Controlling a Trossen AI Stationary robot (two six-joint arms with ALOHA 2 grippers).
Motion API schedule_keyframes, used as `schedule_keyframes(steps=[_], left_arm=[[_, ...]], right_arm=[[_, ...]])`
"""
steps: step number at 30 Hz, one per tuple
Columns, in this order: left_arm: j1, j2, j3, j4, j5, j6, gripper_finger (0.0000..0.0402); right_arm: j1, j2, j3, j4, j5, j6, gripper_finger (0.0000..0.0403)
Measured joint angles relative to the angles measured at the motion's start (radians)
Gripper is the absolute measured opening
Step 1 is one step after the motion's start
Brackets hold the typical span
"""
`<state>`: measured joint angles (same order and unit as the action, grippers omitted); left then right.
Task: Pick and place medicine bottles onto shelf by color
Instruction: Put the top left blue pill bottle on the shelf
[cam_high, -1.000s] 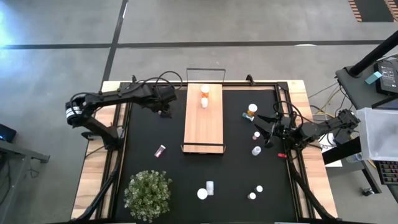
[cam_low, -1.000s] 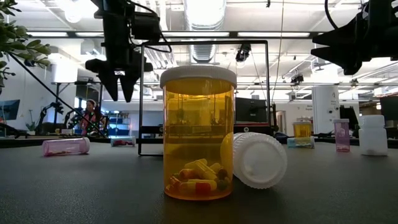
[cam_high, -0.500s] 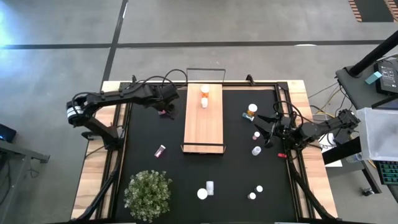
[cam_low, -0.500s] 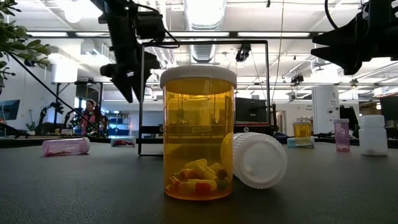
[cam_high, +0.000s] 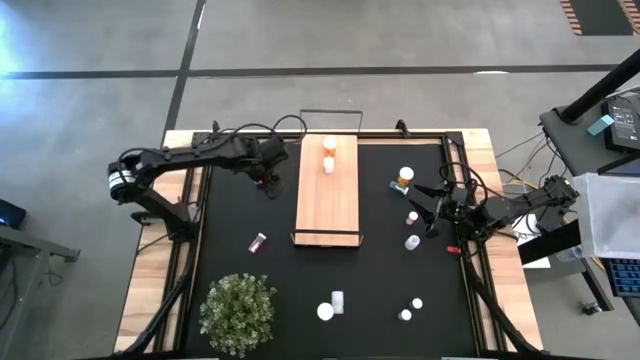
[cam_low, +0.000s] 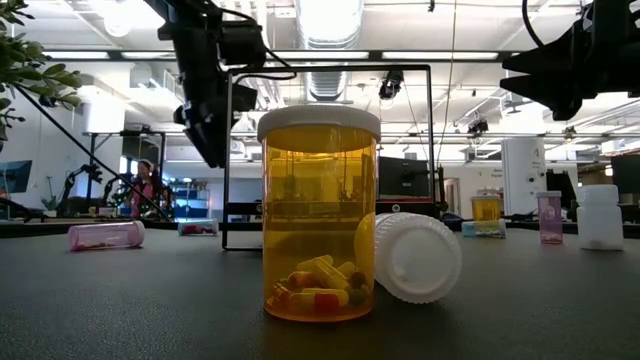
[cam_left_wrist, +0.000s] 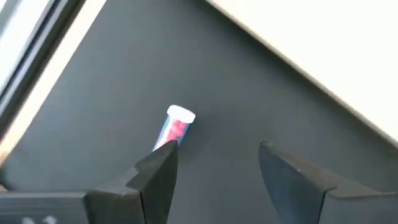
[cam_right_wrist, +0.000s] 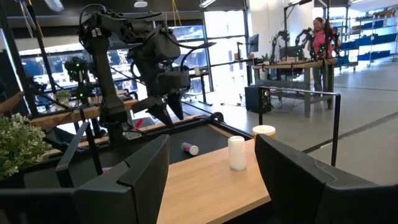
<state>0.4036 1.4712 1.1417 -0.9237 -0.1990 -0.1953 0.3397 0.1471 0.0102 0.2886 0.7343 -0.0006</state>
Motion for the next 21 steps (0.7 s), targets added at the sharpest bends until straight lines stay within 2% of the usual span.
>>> schedule_keyframes(steps=[6, 21], left_arm=[[0.024, -0.019, -0.099, 0.038, -0.005, 0.119, 0.0206], [0.116, -0.061, -0.358, 0.386, -0.017, 0.375, 0.0206]], right_arm=[[0.0, 0.0, 0.0, 0.0, 0.0, 0.0, 0.0228], [0.0, 0.0, 0.0, 0.0, 0.0, 0.0, 0.0228]])
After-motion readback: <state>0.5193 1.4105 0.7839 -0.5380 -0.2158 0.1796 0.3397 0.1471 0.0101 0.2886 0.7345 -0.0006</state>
